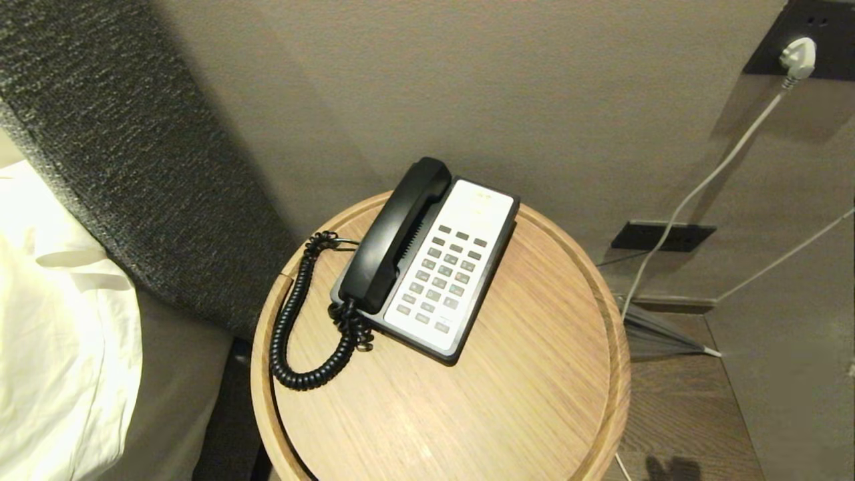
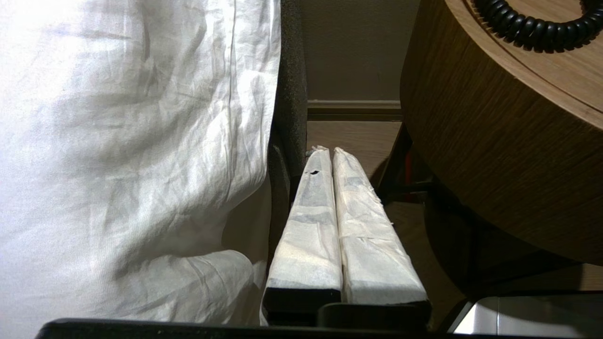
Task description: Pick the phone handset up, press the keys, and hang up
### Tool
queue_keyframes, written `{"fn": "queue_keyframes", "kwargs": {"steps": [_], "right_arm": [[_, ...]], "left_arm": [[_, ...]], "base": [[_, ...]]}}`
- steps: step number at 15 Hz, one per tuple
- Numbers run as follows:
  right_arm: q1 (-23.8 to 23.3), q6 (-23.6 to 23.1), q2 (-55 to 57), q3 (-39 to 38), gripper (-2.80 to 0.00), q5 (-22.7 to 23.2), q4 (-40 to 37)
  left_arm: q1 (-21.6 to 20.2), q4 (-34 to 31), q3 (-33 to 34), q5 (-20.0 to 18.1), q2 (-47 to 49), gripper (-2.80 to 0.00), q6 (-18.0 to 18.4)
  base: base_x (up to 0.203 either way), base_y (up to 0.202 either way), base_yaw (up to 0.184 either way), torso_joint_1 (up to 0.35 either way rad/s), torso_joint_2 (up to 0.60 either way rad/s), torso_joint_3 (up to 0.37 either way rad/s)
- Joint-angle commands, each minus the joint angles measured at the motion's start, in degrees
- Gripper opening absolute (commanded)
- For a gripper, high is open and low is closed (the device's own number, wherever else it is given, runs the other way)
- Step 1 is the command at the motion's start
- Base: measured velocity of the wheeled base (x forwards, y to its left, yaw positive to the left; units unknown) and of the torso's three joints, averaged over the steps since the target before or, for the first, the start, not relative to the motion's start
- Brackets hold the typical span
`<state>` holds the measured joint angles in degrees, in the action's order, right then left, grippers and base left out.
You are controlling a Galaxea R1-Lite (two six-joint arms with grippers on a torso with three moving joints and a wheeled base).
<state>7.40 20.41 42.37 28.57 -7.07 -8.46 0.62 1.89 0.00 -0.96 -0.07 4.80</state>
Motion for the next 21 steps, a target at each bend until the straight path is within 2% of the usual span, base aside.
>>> {"fn": "queue_keyframes", "kwargs": {"steps": [1,3,6,10,12,17,21], "right_arm": [[-5.28,-2.72,-14.71,-6.7,-2.8,4.33,-0.19],[-8.43,-6.4,-20.38,-10.3,-2.8,8.11,-0.41],[-9.7,-10.71,-28.14,-16.6,-2.8,9.82,-0.04],[-9.79,-14.76,-29.47,-22.31,-2.8,9.8,3.16],[-9.77,-16.87,-30.31,-25.69,-2.8,9.88,8.76],[-8.1,-18.52,-40.51,-26.29,-2.8,10.04,6.81],[-8.02,-20.14,-41.14,-29.71,-2.8,7.07,11.5]], "left_arm": [[-0.01,0.04,1.05,0.0,0.07,-2.8,0.03],[-0.01,0.04,1.05,0.0,0.07,-2.8,0.02],[-0.01,0.04,1.05,0.0,0.07,-2.8,-0.06],[-0.01,0.04,1.05,0.0,0.07,-2.8,0.03],[-0.01,0.04,1.05,0.0,0.07,-2.8,-0.05],[-0.01,0.04,1.05,0.0,0.07,-2.8,0.03],[-0.01,0.04,1.05,0.0,0.07,-2.8,-0.06]], "base": [[0.0,0.0,0.0,0.0,0.0,0.0],[0.0,0.0,0.0,0.0,0.0,0.0],[0.0,0.0,0.0,0.0,0.0,0.0],[0.0,0.0,0.0,0.0,0.0,0.0],[0.0,0.0,0.0,0.0,0.0,0.0],[0.0,0.0,0.0,0.0,0.0,0.0],[0.0,0.0,0.0,0.0,0.0,0.0]]}}
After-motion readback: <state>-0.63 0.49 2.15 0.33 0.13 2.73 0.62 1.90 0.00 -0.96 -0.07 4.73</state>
